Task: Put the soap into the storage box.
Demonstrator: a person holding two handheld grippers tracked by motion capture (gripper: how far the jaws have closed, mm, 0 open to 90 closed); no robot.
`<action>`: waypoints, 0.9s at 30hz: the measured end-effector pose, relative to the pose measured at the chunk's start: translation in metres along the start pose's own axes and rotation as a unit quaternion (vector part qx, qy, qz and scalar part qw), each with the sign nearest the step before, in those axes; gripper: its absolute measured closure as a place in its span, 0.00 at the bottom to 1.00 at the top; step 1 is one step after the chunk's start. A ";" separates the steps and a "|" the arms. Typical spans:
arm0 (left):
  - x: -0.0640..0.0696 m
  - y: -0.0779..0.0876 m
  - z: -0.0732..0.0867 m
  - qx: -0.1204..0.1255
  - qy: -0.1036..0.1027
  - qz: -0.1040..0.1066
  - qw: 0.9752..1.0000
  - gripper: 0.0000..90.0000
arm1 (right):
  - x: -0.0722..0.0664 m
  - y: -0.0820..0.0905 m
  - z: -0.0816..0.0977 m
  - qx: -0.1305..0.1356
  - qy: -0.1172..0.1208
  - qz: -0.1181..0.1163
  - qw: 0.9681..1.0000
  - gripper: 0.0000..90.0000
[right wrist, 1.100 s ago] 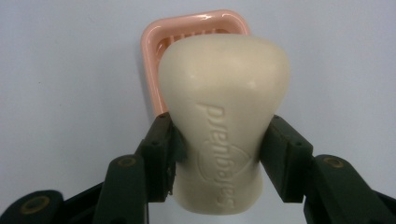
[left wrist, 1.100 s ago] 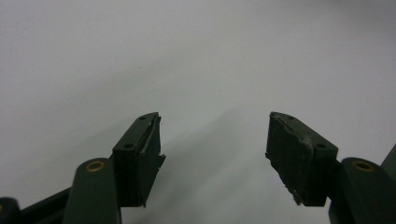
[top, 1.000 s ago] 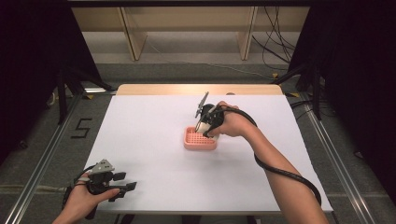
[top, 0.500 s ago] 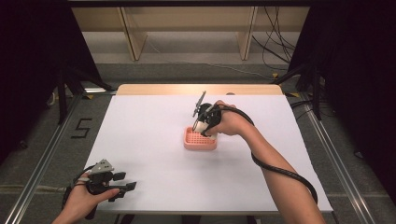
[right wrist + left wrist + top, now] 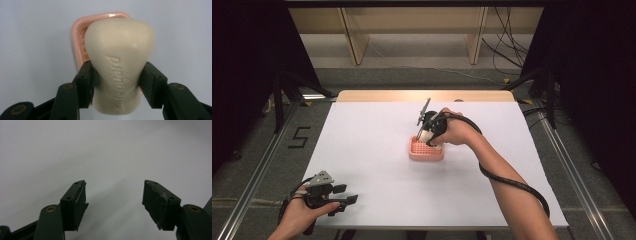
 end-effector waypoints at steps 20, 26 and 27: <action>-0.001 0.001 0.001 -0.008 -0.008 -0.001 1.000 0.39 | 0.002 -0.007 -0.004 -0.001 0.005 0.002 1.000 0.56; 0.000 0.000 0.000 -0.003 -0.002 -0.002 1.000 0.39 | 0.001 -0.011 -0.005 -0.003 0.007 -0.002 1.000 0.56; 0.000 0.000 0.000 -0.002 -0.002 -0.002 1.000 0.39 | 0.001 -0.011 -0.005 -0.003 0.007 -0.002 1.000 0.56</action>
Point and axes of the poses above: each handheld gripper's, and its own axes: y roughly backward along the jaws, z roughly out of its underside, x roughly to its right, the point moved 6 cm from there along -y, roughly forward along the jaws, and after that the axes turned 5 degrees about y, right-handed, at the moved point
